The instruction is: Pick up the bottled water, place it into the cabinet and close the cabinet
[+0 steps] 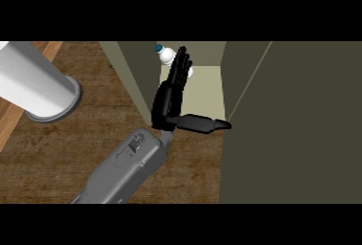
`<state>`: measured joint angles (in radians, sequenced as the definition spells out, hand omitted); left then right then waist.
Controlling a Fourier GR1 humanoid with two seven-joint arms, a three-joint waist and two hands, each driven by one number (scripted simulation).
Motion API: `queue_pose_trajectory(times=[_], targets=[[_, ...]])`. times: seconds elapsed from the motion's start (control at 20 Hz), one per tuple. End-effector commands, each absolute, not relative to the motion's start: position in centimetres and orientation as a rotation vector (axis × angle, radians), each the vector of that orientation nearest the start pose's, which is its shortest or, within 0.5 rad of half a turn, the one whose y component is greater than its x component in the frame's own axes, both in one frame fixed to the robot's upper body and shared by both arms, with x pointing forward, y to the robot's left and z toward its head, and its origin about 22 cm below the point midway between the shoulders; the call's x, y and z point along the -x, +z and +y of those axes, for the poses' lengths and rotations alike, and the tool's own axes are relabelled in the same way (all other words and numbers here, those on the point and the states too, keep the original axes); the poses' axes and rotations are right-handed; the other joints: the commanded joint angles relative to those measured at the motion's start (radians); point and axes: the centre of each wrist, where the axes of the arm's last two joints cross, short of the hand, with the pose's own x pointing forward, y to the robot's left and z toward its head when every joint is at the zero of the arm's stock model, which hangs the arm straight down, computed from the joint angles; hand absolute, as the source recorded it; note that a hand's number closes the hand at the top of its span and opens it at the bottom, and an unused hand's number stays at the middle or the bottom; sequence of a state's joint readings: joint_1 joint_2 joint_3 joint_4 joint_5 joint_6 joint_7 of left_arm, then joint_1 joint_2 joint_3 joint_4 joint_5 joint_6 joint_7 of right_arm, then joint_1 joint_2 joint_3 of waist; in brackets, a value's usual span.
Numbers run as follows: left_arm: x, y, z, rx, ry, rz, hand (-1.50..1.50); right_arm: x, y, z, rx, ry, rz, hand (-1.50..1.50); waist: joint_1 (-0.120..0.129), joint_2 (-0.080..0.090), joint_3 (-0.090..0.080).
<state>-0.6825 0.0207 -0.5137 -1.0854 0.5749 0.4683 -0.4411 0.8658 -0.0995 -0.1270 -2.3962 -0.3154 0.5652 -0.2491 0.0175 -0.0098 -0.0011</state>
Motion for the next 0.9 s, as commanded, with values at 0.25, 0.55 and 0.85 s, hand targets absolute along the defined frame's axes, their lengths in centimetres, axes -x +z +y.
queue_pose_trajectory(times=[0.25, 0.55, 0.85], targets=[[-25.9, 4.4, 8.3, 0.412, 0.047, -1.86, -1.5, -4.2, 13.6, -27.5, -0.238, 0.299, -1.891, -1.5, 0.003, 0.0, 0.0], [-24.4, 4.4, 11.7, 0.366, 0.086, -1.876, -1.5, -4.5, 14.4, -27.4, -0.419, 0.549, -1.766, 1.5, -0.007, 0.003, -0.001], [-20.4, 3.8, 15.1, 0.363, 0.099, -1.881, -1.5, -4.3, 13.9, -25.2, -0.527, 0.597, -1.691, 1.5, -0.011, 0.003, -0.001]])
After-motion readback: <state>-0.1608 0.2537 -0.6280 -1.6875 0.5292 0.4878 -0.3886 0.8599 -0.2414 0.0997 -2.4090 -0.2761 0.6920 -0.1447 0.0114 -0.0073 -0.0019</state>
